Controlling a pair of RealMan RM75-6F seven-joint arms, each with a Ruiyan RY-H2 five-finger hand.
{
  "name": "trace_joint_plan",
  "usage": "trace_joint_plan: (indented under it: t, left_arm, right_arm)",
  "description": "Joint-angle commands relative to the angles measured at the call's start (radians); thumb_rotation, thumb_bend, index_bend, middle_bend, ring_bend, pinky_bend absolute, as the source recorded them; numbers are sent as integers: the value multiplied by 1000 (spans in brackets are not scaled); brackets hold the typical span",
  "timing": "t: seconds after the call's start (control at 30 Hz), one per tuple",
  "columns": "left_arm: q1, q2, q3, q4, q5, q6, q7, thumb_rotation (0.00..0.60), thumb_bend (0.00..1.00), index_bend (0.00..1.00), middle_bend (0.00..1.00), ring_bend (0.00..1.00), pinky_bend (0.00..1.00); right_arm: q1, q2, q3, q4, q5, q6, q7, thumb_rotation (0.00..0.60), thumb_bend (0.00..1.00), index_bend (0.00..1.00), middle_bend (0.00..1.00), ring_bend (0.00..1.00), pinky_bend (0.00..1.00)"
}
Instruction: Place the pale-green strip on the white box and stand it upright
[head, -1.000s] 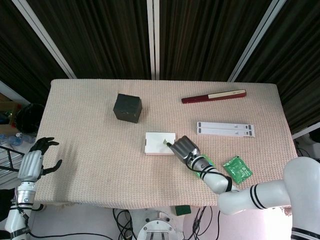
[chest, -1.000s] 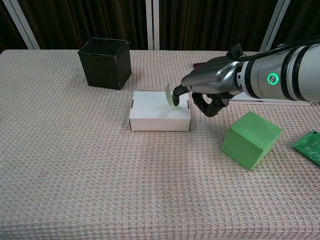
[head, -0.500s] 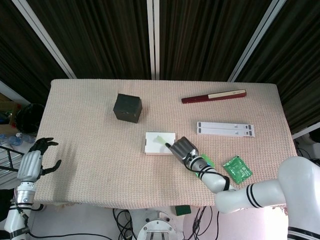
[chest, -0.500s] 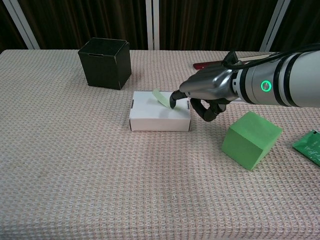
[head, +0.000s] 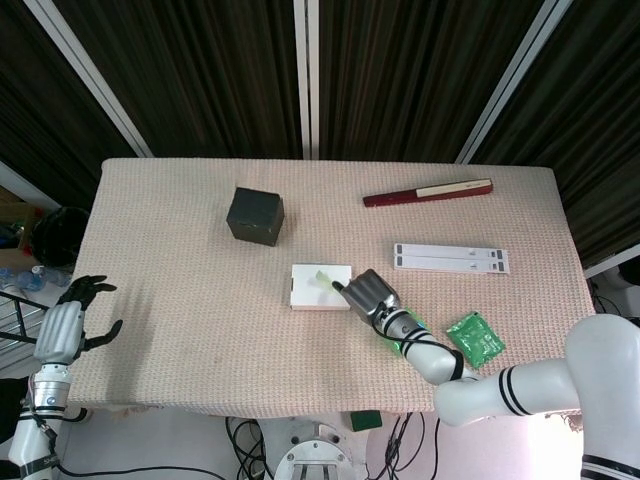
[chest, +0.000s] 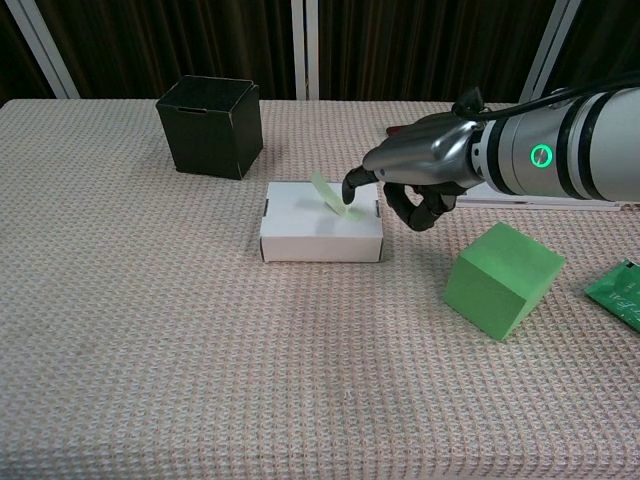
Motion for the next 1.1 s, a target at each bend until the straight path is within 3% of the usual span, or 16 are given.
trace_joint_plan:
  t: [0.03, 0.27, 0.73, 1.1]
  left_arm:
    - [0, -1, 0, 1, -1, -1, -1, 600, 253, 298, 159, 82, 201]
    - [2, 0, 0, 4, -3, -1, -3, 600, 252, 298, 159, 82, 202]
    - [3, 2, 0, 1, -2, 0, 1, 600, 253, 299, 159, 82, 202]
    - [4, 5, -1, -1, -6, -1, 4, 600, 253, 298, 159, 82, 202]
  right_arm:
    - [5, -9, -7, 7, 13, -7, -10, 600, 1000, 169, 1000, 955, 792]
    - [15, -27, -13, 23, 47, -14, -25, 600, 1000, 167, 1000, 955, 792]
    - [-31, 10, -19, -9, -54, -2, 32, 600, 1000, 156, 1000, 955, 792]
    - [-26, -10, -23, 19, -34, -28, 24, 600, 1000, 155, 1000, 955, 792]
